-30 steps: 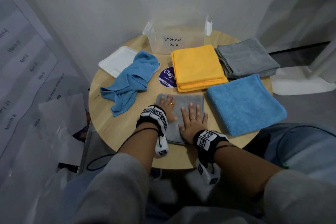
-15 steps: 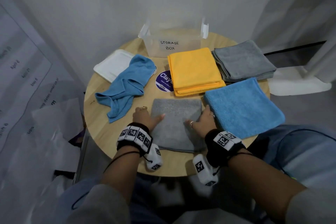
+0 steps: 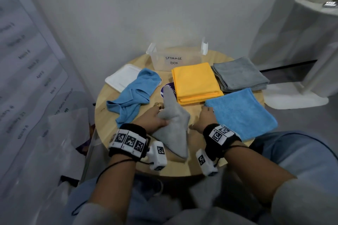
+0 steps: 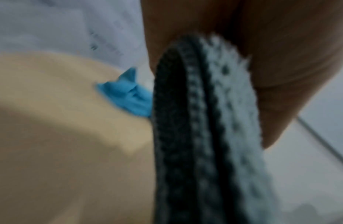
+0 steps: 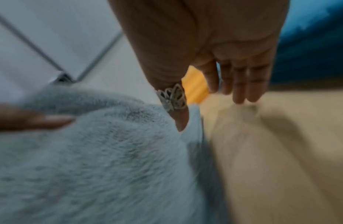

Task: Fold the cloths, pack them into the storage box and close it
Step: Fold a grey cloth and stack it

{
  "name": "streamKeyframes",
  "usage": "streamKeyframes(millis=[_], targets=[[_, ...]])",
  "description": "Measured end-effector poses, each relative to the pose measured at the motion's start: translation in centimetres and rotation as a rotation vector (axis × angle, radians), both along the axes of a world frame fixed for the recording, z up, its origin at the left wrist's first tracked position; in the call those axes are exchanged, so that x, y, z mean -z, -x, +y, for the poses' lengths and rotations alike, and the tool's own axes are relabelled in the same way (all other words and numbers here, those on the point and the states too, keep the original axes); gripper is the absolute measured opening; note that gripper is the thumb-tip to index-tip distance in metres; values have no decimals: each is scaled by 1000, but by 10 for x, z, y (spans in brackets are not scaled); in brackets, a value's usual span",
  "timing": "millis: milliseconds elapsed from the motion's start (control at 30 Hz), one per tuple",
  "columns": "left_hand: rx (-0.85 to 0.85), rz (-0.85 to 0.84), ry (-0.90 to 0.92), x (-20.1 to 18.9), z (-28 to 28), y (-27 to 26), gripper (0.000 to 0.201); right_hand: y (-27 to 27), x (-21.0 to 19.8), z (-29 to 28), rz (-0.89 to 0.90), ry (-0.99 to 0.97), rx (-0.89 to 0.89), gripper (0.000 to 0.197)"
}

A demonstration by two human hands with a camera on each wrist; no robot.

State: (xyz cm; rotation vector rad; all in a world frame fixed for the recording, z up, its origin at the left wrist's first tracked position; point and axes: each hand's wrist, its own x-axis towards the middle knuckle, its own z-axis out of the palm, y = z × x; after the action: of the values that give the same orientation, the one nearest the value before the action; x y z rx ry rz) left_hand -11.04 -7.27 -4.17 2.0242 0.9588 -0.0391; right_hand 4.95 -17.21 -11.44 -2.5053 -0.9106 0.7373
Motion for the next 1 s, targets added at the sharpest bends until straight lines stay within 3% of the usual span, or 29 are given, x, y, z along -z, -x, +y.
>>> streamKeyframes(millis=[67, 133, 200, 300, 400, 467, 633, 800, 900, 1000], targets=[[143, 42, -154, -30, -2, -6, 42, -6, -28, 1, -10, -358, -93, 109], [248, 65, -245, -56, -4, -13, 34, -20, -61, 3, -71, -524, -325, 110], [317, 111, -330, -76, -4, -23, 32, -40, -89, 5, -184, -500, -567, 80], [331, 193, -396, -91, 6, -38, 34, -70, -120, 0, -220, -355, -672, 26], [314, 290, -506, -99, 15, -69, 29, -101, -126, -4, -262, -263, -652, 24], [275, 261, -586, -106, 20, -100, 28, -127, -128, -3, -273, -252, -585, 28], [160, 53, -749, -114, 50, -190, 22, -212, -154, 9, -251, -196, -461, 39], [-13, -230, -799, -108, 68, -274, 17, -300, -170, 32, -596, -290, -265, 26], [10, -290, -837, -86, 62, -303, 11, -330, -157, 29, -692, -374, -220, 19], [158, -157, -799, -34, 46, -321, 7, -347, -112, 11, -647, -278, -245, 17]])
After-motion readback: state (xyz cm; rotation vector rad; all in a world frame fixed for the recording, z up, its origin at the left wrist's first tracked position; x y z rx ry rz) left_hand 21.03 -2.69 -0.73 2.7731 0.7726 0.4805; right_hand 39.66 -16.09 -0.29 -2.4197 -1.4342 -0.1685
